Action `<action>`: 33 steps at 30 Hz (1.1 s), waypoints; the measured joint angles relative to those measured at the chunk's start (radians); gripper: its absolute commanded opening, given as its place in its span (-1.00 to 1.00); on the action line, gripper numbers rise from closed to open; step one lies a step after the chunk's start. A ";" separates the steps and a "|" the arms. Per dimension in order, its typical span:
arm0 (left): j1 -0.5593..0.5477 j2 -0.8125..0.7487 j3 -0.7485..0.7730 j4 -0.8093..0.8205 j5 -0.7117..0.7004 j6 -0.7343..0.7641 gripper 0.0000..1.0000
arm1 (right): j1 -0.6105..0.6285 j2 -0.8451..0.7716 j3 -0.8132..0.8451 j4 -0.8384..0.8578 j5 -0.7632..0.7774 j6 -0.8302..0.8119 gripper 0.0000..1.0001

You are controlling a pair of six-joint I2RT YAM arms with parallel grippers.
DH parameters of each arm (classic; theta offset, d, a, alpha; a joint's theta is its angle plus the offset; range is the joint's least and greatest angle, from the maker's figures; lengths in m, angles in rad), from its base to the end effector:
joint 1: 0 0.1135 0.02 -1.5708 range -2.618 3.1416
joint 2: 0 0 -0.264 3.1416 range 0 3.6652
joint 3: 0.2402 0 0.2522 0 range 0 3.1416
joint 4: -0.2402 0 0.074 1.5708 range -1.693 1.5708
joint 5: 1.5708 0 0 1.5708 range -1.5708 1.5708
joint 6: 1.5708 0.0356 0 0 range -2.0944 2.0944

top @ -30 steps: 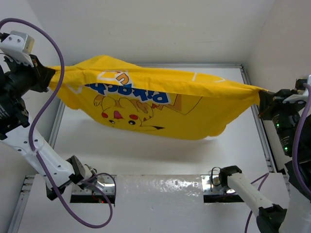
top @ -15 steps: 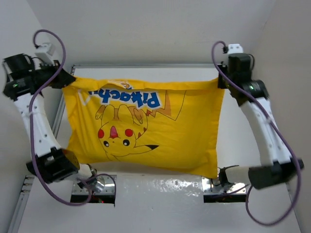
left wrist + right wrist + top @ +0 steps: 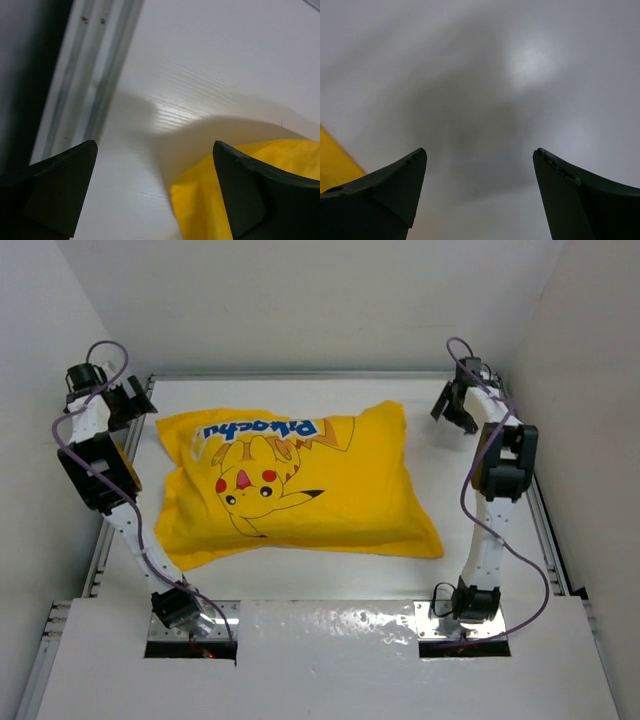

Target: Put the pillow into the pillowcase

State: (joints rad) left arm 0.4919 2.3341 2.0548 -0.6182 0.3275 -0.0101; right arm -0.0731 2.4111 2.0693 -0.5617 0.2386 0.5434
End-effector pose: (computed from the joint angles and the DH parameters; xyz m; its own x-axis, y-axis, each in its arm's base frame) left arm 0.4652 0.2363 0.2102 -0.6863 -0.3786 -0.6210 -0.2773 0.9256 -0.2578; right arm 0.5327 -0.0474 0.1788 -0.5584 0.5446 -0.6257 0.5907 0.7907 0.1611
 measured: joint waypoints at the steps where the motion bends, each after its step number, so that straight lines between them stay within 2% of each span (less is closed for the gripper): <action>1: 0.013 -0.006 0.000 0.002 0.001 -0.003 0.99 | -0.018 -0.064 -0.136 -0.010 0.003 0.003 0.72; 3: 0.037 -0.030 0.000 0.000 0.001 -0.005 0.99 | -0.032 -0.152 -0.243 -0.054 0.005 -0.003 0.74; 8: 0.048 -0.137 -0.010 -0.007 0.013 0.026 0.99 | 0.004 -0.391 -0.252 -0.063 -0.066 -0.081 0.76; 11: 0.038 -0.249 -0.082 -0.007 0.017 0.076 0.99 | 0.028 -0.581 -0.325 -0.048 -0.113 -0.129 0.83; 16: 0.031 -0.493 -0.291 -0.053 0.016 0.223 0.99 | 0.026 -0.916 -0.672 -0.004 -0.156 -0.186 0.98; 20: 0.031 -0.652 -0.450 -0.138 -0.008 0.375 0.99 | 0.019 -1.070 -0.953 0.021 -0.187 -0.203 0.98; 23: 0.031 -0.759 -0.636 -0.160 -0.045 0.452 0.99 | 0.020 -1.178 -1.144 0.063 -0.164 -0.159 0.98; 29: 0.031 -0.920 -0.988 -0.198 -0.085 0.524 0.99 | 0.022 -1.341 -1.344 0.132 -0.050 -0.016 0.98; 33: 0.031 -0.960 -1.073 -0.201 -0.086 0.526 0.99 | 0.021 -1.442 -1.433 0.188 0.001 0.082 0.98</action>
State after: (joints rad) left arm 0.5232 1.3739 0.9821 -0.8196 0.2413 0.5156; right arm -0.0517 0.9691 0.6365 -0.3737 0.2398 0.6250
